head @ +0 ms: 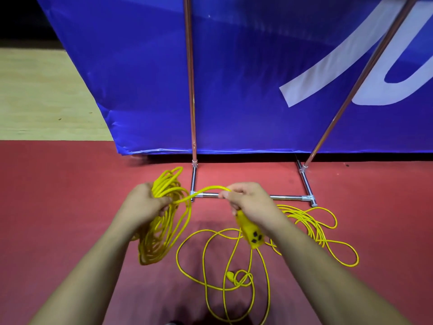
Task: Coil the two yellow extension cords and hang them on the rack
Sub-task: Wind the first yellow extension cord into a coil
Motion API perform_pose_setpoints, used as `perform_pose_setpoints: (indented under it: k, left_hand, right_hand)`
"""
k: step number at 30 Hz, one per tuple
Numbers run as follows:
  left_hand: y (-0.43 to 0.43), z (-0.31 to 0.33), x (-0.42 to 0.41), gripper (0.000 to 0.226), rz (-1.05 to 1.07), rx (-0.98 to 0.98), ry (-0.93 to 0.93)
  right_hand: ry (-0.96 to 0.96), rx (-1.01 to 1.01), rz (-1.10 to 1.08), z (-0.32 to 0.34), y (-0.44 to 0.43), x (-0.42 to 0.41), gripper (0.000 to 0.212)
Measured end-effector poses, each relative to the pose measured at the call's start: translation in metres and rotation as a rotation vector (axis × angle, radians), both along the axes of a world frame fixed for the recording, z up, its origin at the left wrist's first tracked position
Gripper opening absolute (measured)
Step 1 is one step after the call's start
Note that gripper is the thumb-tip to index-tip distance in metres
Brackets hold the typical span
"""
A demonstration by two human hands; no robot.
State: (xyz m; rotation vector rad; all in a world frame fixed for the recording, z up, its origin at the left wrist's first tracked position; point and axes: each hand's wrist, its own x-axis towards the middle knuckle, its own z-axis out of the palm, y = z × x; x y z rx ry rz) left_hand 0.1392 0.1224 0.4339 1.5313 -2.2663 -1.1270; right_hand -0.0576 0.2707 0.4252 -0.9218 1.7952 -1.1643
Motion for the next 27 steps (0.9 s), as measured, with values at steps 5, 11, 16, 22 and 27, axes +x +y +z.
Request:
perform_pose_setpoints:
  k: [5,11,16,22,27]
  left_hand:
    - [0.004,0.011,-0.002,0.02,0.062,0.112,0.214]
    - [0.02,0.018,-0.015,0.014,-0.277,0.133,0.138]
    - [0.027,0.016,-0.016,0.012,-0.589,0.197,0.074]
    - [0.036,0.014,-0.022,0.013,-0.748,0.174,0.067]
    - [0.035,0.005,-0.022,0.013,-0.765,-0.014,0.165]
  right_hand:
    - [0.113,0.202,-0.363,-0.036,0.013,-0.04,0.023]
    - [0.124,0.105,-0.45,-0.037,0.008,-0.054,0.019]
    - [-0.079,0.035,-0.311,-0.017,0.001,-0.045,0.033]
    - [-0.047,-0.018,0.086,0.002,-0.002,-0.02,0.022]
    - [0.11,0.0,0.296,0.012,0.0,-0.011,0.025]
